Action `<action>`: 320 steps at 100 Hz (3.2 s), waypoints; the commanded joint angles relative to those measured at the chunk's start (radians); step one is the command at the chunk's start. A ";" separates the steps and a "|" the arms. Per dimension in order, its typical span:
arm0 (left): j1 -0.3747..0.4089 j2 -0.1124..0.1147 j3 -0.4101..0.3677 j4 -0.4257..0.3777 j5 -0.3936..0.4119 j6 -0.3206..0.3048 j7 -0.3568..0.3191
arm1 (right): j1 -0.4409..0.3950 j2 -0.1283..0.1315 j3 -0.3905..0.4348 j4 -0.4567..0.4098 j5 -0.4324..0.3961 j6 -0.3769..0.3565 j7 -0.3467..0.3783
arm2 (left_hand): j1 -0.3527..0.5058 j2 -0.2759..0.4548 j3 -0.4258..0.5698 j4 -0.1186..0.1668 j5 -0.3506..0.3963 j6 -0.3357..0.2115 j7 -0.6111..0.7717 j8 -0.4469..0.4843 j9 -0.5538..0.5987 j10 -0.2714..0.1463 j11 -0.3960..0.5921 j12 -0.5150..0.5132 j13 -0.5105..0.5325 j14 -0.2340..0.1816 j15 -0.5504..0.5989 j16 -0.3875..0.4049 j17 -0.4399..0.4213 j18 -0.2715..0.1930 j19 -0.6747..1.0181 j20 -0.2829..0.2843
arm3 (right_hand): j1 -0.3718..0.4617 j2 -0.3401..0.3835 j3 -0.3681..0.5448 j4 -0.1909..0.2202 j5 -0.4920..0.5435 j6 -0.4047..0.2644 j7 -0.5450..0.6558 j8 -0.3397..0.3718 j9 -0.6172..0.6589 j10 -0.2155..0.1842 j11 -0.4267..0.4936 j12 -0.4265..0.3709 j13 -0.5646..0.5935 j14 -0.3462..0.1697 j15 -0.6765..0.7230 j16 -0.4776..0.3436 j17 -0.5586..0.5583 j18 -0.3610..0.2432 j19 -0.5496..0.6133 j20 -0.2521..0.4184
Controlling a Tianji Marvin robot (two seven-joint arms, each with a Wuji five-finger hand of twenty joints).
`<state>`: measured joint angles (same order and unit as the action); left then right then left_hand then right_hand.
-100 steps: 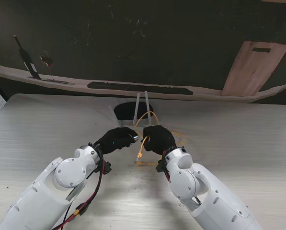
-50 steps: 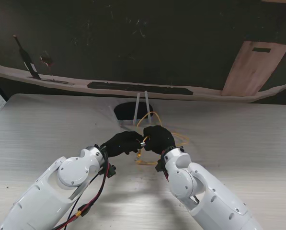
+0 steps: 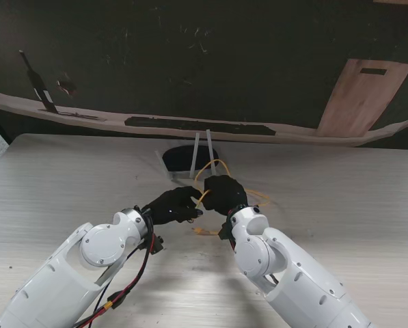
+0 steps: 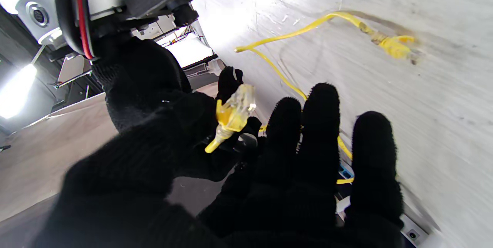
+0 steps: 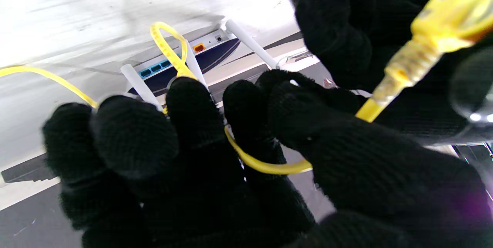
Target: Untangle the Ethernet cable and plug it into the router
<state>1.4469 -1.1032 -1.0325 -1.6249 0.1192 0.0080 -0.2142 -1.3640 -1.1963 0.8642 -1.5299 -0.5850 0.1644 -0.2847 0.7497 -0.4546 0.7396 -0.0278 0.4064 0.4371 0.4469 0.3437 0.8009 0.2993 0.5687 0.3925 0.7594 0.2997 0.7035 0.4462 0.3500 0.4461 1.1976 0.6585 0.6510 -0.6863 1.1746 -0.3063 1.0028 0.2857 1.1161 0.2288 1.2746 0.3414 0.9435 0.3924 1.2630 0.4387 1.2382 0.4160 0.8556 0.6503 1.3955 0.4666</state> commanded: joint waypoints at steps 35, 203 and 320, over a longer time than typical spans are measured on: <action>0.023 0.000 -0.005 -0.032 0.004 0.012 -0.038 | -0.003 -0.002 0.015 0.008 -0.009 0.004 0.002 | 0.308 -0.012 -0.195 -0.036 0.182 -0.197 0.429 0.039 0.251 -0.053 0.080 0.136 0.228 0.132 0.264 0.049 0.207 -0.020 0.243 0.037 | 0.006 0.046 -0.008 0.014 0.014 -0.025 0.002 -0.014 0.010 0.096 0.014 0.011 0.012 0.028 -0.037 -0.015 -0.036 0.048 0.017 0.013; -0.102 0.024 0.002 0.133 -0.014 -0.114 -0.170 | -0.010 0.024 0.106 0.060 0.231 -0.398 0.170 | 0.276 -0.032 -0.113 -0.012 0.225 -0.260 0.561 0.048 0.267 -0.071 0.256 0.182 0.284 0.099 0.356 0.109 0.269 -0.029 0.331 0.026 | -0.190 -0.270 0.065 0.126 -0.733 -0.133 -0.231 0.081 -0.762 -0.013 -0.211 -0.027 -0.636 -0.176 -0.811 -0.129 -0.630 -0.370 -0.570 -0.234; -0.064 0.007 -0.029 0.107 0.012 -0.074 -0.087 | -0.004 0.012 0.062 0.055 0.435 -0.258 0.274 | 0.185 -0.046 -0.146 -0.019 0.201 -0.245 0.474 0.017 0.238 -0.080 0.246 0.154 0.263 0.112 0.325 0.097 0.246 -0.032 0.309 0.024 | 0.053 -0.009 -0.042 0.039 -0.063 -0.131 0.028 -0.085 -0.028 0.069 0.036 0.022 0.034 -0.157 0.237 0.139 0.323 -0.373 0.625 0.113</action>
<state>1.3697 -1.0849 -1.0565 -1.5085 0.1247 -0.0786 -0.3175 -1.3619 -1.1840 0.9300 -1.4675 -0.1539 -0.1005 -0.0374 0.9622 -0.4919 0.5986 -0.0648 0.6304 0.2016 0.9918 0.3843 1.0275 0.2668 0.7748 0.5512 1.0351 0.3002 1.0438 0.5475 0.6120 0.4413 1.4967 0.6708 0.6813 -0.6938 1.1228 -0.2549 0.8722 0.2778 1.0546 0.0829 1.1580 0.3438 0.9052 0.3918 1.2971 0.3101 1.4156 0.5301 1.1380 0.4604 1.8467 0.5603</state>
